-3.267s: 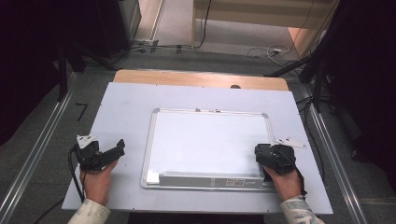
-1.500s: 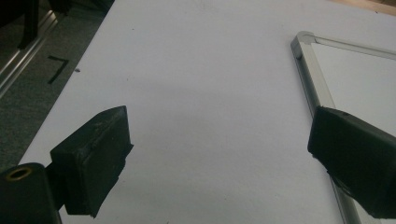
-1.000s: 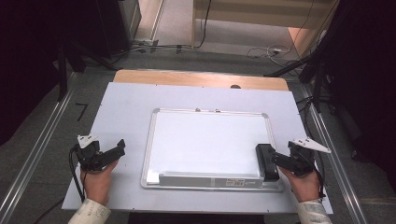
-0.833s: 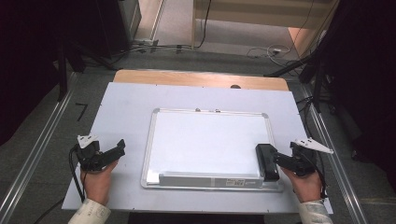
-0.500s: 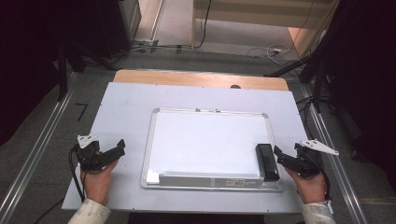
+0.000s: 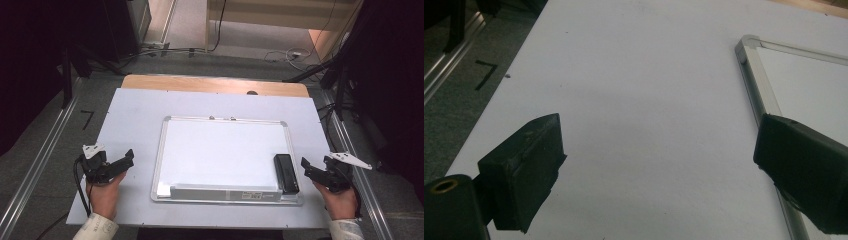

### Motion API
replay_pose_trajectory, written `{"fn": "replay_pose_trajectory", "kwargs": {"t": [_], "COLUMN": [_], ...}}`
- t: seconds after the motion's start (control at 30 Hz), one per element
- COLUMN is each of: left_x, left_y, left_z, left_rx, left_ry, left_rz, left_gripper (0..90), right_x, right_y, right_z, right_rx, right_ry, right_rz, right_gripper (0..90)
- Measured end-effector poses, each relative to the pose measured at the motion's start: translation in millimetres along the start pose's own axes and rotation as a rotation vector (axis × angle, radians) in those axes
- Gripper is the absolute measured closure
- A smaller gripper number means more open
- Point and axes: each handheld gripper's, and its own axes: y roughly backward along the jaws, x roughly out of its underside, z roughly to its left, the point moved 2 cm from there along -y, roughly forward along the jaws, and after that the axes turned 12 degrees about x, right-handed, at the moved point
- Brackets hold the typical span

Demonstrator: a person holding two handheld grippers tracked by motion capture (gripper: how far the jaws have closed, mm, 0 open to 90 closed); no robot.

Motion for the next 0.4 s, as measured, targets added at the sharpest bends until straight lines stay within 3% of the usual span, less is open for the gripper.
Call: {"fn": "replay_pose_trajectory", "kwargs": {"t": [0.4], "left_x": [-0.4], "left_y": [0.0], "left_z": [-0.2], "left_rx": [0.001], "left_ry": [0.000], "left_rz": [-0.004], "left_gripper": [6.3], "right_x": [4.6], "right_y": [0.6], "right_z": [-16.9], "right_rx": [0.026], "right_ry": [-0.035], "right_rz": [0.010], "right_gripper": [16.5]}}
